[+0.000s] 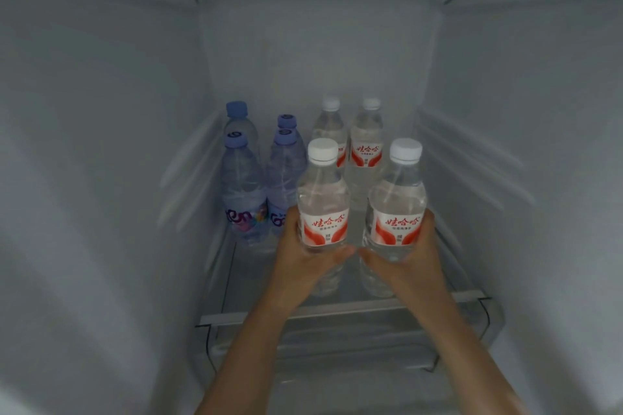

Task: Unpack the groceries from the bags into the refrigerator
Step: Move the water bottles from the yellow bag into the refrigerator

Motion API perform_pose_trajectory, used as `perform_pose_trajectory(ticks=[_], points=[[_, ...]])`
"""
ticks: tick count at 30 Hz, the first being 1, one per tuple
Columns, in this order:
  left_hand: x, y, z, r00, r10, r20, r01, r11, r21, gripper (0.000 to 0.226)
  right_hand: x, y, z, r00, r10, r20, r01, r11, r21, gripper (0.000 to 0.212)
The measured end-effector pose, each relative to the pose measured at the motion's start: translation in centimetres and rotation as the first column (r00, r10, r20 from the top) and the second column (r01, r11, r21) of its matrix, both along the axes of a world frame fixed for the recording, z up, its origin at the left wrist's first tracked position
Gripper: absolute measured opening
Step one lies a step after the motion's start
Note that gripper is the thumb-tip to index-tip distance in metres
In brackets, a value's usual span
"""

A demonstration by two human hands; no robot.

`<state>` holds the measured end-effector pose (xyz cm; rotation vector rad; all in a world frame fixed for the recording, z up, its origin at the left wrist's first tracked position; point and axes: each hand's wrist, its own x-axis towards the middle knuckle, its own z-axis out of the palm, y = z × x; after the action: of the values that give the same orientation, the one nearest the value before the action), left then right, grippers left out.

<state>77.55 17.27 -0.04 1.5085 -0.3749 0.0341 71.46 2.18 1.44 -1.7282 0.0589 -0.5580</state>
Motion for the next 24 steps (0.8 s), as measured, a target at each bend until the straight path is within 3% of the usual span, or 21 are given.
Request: perform_pose_trajectory(ticks=[5, 10, 13, 24], points=[[-0.3, 0.5, -0.7, 0.999, -0.043, 0.024, 0.042, 0.998, 0.050, 0.074, -0.2, -0.1, -0.4, 1.000, -0.007, 0.015, 0.008, 0.999, -0.037, 0.072], [-3.1, 0.1, -2.8, 0.922, 0.336, 0.195, -0.379, 0.887, 0.263, 0.102, -1.9, 0.0, -2.6, 0.990, -0.142, -0.015, 0.137, 0.973, -0.188, 0.079], [-4.5, -1.0, -3.2, 0.865, 0.377, 0.332, -0.491, 0.773, 0.402, 0.109, -2.5, 0.4, -4.1, 0.975, -0.222, -0.025, 0.205, 0.935, -0.289, 0.087], [0.1, -4.1, -2.7, 0.895, 0.262, 0.362, -0.411, 0.802, 0.434, 0.103, 2.6, -0.2, -3.6, 0.981, -0.194, 0.021, 0.194, 0.958, -0.211, 0.086]])
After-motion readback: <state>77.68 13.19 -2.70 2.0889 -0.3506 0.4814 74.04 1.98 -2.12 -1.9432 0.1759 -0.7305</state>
